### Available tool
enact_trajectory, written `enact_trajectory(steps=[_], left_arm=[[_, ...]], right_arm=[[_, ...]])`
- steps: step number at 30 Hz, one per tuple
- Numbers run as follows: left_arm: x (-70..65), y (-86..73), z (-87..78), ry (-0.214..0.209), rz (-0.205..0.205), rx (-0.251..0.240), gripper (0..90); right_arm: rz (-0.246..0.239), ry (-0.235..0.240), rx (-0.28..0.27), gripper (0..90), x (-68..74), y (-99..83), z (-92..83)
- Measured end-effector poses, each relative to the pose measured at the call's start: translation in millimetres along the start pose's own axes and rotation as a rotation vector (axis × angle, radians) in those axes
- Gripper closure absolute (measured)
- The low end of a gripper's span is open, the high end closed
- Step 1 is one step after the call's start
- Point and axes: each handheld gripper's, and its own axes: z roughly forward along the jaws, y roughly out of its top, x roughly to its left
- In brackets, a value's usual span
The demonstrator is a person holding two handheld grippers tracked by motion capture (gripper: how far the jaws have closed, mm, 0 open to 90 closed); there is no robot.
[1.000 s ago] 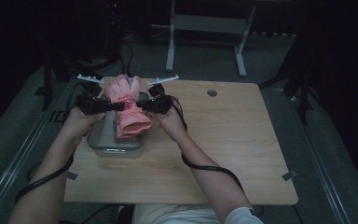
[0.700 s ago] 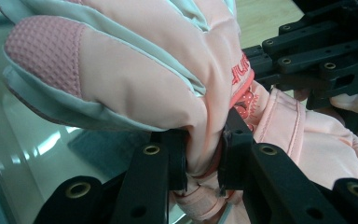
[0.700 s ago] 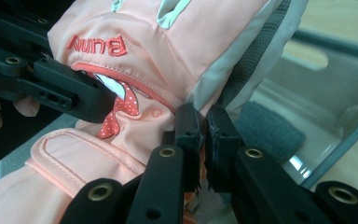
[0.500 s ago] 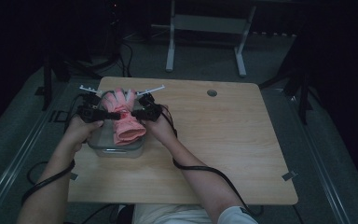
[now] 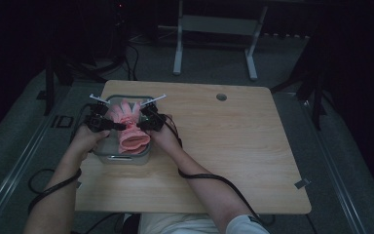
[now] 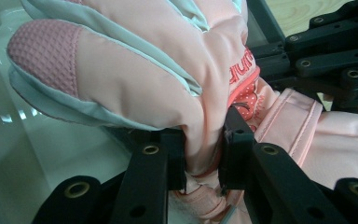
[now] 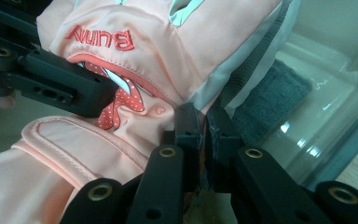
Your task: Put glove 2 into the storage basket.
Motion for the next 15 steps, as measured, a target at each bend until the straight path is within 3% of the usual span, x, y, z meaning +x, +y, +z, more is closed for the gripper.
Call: enact_trajectory(steps=[8,11,15], left_arm=[[1.4,3.6,4.0,0.037,-0.009,0.015,68.5],[2.0,5.4,5.7,0.063,-0.031,0.009,59.3],[-0.9,7.3,6.2,0.117,-0.010,-0.010,48.1]], right_arm=[[-0.017,-0.040,-0.008,79.8,-1.5,1.2,0.6],[-0.046,-0.076,-0.029,74.4,0.0,3.7,-6.6],[-0.058,-0.084,-0.080,66.5,-1.7,5.7,-19.0]])
